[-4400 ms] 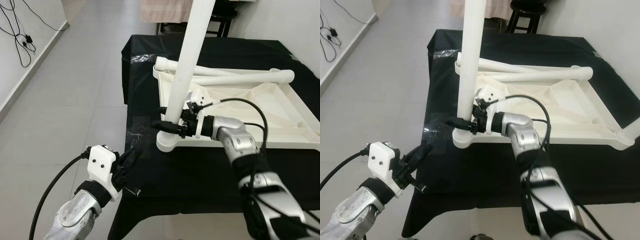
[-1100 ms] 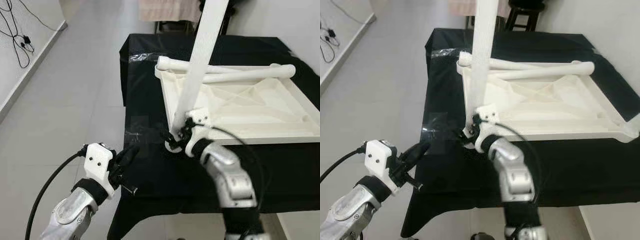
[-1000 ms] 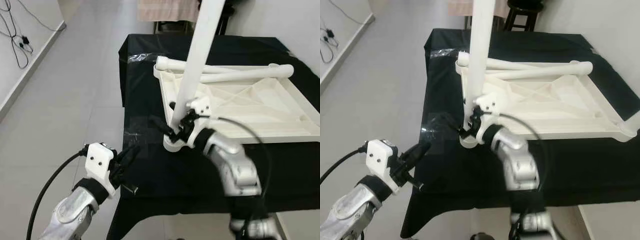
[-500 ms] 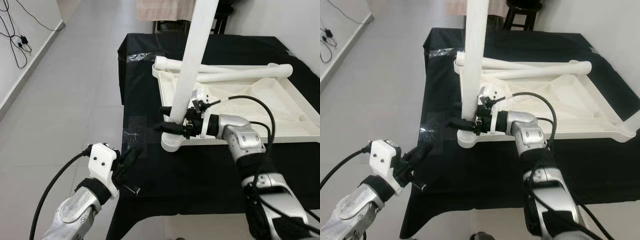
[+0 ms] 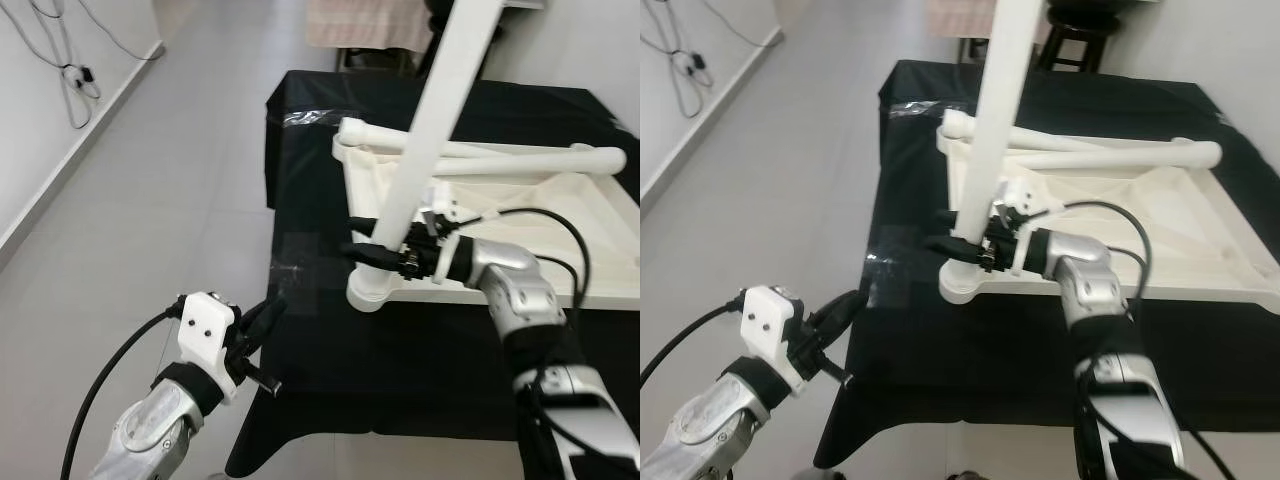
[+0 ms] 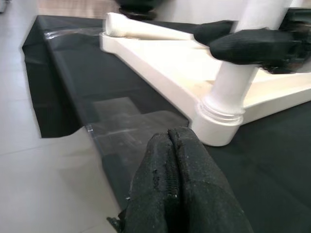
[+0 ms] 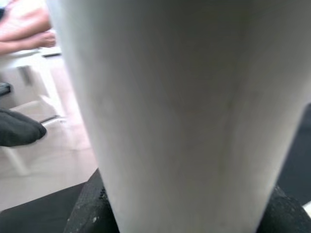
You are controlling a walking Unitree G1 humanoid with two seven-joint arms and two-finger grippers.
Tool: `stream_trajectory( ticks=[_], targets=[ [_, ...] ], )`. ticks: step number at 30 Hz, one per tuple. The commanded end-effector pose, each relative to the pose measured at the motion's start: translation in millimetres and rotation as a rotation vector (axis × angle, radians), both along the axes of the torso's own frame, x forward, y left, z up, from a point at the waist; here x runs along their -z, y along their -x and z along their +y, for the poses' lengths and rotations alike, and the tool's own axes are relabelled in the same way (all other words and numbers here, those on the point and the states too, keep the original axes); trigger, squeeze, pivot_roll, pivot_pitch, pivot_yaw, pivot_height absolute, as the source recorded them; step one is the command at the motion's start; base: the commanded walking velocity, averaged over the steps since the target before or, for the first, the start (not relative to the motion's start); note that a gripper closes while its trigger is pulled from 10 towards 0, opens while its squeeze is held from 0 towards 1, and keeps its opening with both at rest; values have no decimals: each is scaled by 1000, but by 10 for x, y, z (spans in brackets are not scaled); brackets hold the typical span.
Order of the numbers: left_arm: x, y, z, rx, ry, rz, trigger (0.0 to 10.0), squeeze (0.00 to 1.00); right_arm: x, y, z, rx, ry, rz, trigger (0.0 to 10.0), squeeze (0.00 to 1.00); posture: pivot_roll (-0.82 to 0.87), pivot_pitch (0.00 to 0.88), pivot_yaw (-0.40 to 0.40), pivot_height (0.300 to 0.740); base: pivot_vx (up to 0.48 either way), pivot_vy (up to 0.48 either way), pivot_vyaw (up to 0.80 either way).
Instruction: Building children table
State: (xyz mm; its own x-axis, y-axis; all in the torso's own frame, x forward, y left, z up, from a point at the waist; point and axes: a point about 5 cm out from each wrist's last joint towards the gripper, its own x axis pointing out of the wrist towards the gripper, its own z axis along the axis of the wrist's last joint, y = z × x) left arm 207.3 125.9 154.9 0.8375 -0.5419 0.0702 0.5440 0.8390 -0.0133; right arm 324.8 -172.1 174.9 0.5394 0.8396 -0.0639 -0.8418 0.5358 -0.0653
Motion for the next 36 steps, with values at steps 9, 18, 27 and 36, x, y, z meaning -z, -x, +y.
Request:
stream_trajectory(
  ticks=[9, 18, 27, 36],
  targets=[
    [-19, -5, 40, 3, -1, -7, 10000, 0, 484, 505, 581, 544, 56, 159, 0, 0, 80, 123, -91, 740, 0, 0, 0],
    [-22, -37, 17, -1, 1, -15, 10000, 0, 308, 406, 675, 335, -38, 161, 10000, 1000, 85, 110, -94, 740, 0, 0, 0],
    [-18, -48, 6, 1, 2, -16, 10000, 0, -8, 221, 568, 135, -117, 63, 10000, 0, 99, 104, -97, 740, 0, 0, 0],
    [-8, -52, -14, 2, 3, -14, 10000, 0, -50, 23, 371, -210, -17, 80, 10000, 0, 118, 96, -94, 740, 0, 0, 0]
  ],
)
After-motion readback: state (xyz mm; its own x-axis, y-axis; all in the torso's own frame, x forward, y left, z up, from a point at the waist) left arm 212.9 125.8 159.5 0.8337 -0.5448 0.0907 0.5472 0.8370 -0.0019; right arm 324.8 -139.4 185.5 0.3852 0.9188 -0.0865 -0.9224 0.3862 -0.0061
